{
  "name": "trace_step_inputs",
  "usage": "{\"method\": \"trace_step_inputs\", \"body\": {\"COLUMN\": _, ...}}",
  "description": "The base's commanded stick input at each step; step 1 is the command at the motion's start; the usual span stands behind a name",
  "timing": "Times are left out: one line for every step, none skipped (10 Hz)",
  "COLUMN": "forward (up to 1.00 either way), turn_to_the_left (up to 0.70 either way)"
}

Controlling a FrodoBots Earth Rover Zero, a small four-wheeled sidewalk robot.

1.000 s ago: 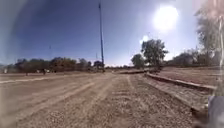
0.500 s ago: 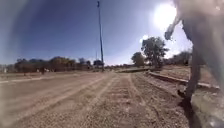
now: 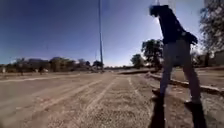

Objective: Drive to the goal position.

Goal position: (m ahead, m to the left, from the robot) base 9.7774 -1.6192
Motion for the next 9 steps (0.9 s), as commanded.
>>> {"method": "trace_step_inputs", "body": {"forward": 0.70, "turn_to_the_left": 0.00}}
{"method": "trace_step_inputs", "body": {"forward": 0.70, "turn_to_the_left": 0.00}}
{"method": "trace_step_inputs", "body": {"forward": 0.70, "turn_to_the_left": 0.00}}
{"method": "trace_step_inputs", "body": {"forward": 0.70, "turn_to_the_left": 0.00}}
{"method": "trace_step_inputs", "body": {"forward": 0.70, "turn_to_the_left": 0.00}}
{"method": "trace_step_inputs", "body": {"forward": 0.70, "turn_to_the_left": 0.00}}
{"method": "trace_step_inputs", "body": {"forward": 0.70, "turn_to_the_left": 0.00}}
{"method": "trace_step_inputs", "body": {"forward": 0.70, "turn_to_the_left": 0.00}}
{"method": "trace_step_inputs", "body": {"forward": 0.70, "turn_to_the_left": 0.00}}
